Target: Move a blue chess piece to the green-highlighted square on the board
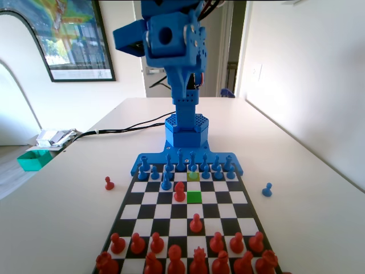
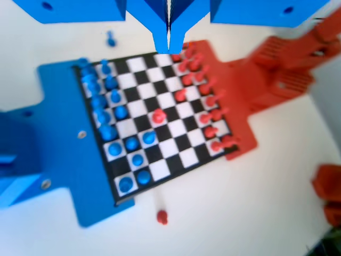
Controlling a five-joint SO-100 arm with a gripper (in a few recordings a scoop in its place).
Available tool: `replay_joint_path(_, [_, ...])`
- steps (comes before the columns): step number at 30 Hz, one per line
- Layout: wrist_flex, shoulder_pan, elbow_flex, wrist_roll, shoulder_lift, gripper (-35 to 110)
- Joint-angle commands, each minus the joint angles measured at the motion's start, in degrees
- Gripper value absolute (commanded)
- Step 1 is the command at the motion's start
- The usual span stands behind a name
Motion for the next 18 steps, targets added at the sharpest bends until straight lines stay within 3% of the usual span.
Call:
replay_joint_path(1, [1.67,-0.44,-3.52,-4.31,-1.67,1])
replay_joint_path(18, [-11.34,-5.89,13.18,-5.45,-7.56,6])
